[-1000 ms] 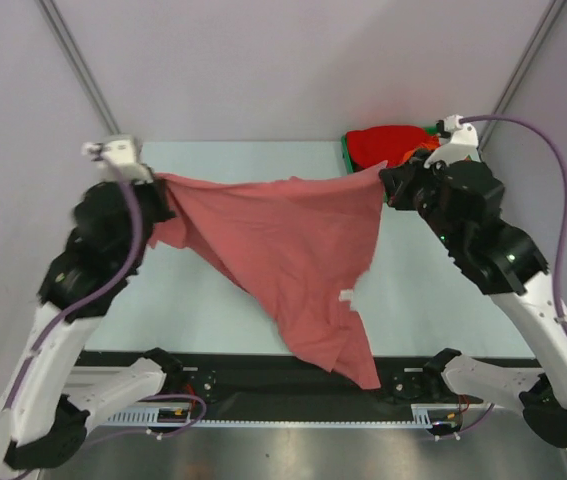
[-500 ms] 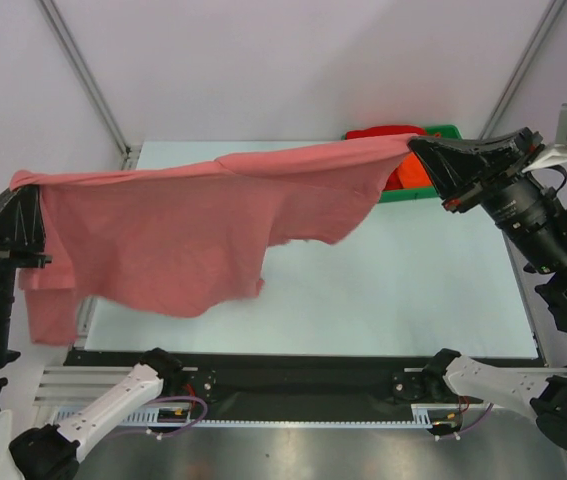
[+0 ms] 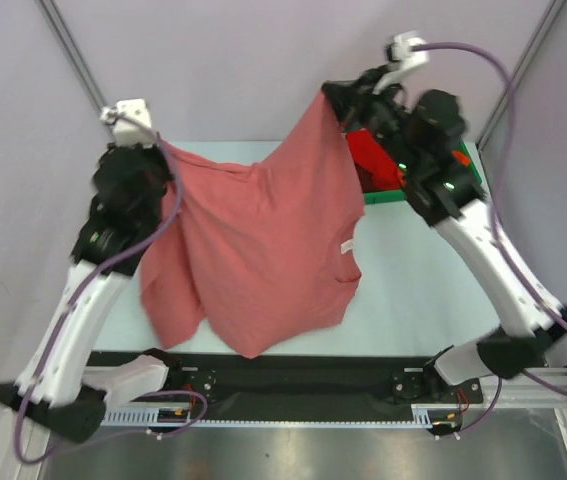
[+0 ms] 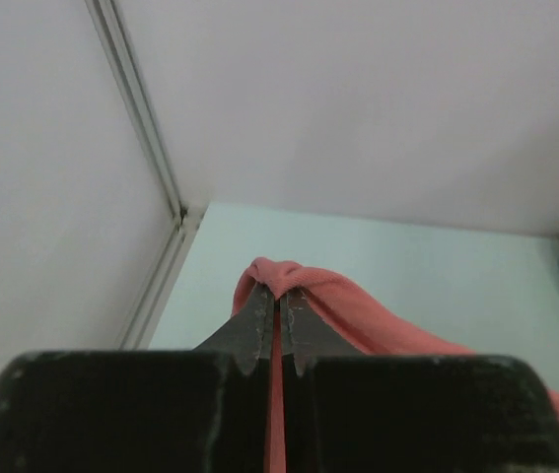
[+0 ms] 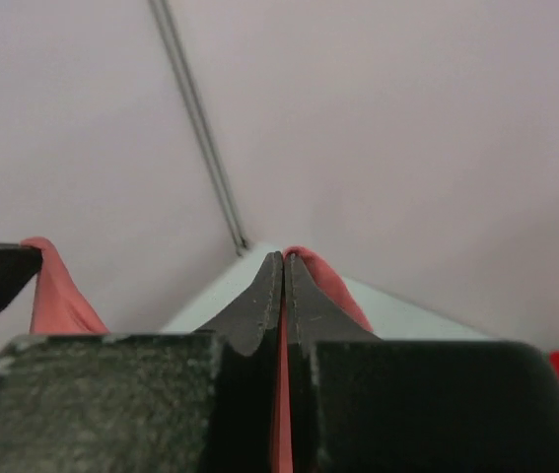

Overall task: Fold and stack the t-shirts
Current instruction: Flatten the tshirt out

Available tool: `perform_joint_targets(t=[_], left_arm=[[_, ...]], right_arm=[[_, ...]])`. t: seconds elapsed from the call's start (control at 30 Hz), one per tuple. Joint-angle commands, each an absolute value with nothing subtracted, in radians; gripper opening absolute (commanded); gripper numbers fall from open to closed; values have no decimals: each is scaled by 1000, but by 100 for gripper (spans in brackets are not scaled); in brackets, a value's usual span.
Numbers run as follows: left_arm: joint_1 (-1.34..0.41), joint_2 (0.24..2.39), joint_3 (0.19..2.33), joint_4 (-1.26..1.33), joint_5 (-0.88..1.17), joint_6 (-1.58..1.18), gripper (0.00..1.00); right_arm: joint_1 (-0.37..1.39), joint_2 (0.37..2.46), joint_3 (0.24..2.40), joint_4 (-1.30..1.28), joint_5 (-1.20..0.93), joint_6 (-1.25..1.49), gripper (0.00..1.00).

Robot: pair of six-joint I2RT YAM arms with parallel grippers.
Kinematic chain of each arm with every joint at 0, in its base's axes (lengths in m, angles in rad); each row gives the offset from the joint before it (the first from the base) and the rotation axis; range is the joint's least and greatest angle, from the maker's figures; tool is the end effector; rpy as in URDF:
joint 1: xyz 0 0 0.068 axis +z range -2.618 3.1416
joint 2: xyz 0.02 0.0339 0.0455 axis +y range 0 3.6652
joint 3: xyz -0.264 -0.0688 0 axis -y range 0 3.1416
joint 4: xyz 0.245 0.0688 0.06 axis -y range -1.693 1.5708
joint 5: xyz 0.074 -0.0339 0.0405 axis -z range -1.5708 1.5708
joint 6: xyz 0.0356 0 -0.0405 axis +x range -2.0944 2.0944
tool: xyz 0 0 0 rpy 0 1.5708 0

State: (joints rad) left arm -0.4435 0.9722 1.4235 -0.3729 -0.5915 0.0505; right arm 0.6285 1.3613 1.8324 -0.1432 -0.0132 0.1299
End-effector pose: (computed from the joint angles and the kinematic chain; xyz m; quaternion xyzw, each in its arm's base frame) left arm 0.1610 -0.0545 0.5006 -0.0487 0.6820 0.0569 0.7275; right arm 0.2100 0.1532 0.5717 -0.1488 0.5629 0.3045 0.7538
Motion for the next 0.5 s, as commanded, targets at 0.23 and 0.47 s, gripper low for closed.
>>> perform_joint_targets(t=[0.23,0.47], left_arm=[[-298,1082,1563,-319,-536,-26,0],[-298,829,1580,-348,-411,-3,0]], right_arm=[[600,1450,1878,-27,29,3,0],[695,1200,1832,-90,104,-48,0]])
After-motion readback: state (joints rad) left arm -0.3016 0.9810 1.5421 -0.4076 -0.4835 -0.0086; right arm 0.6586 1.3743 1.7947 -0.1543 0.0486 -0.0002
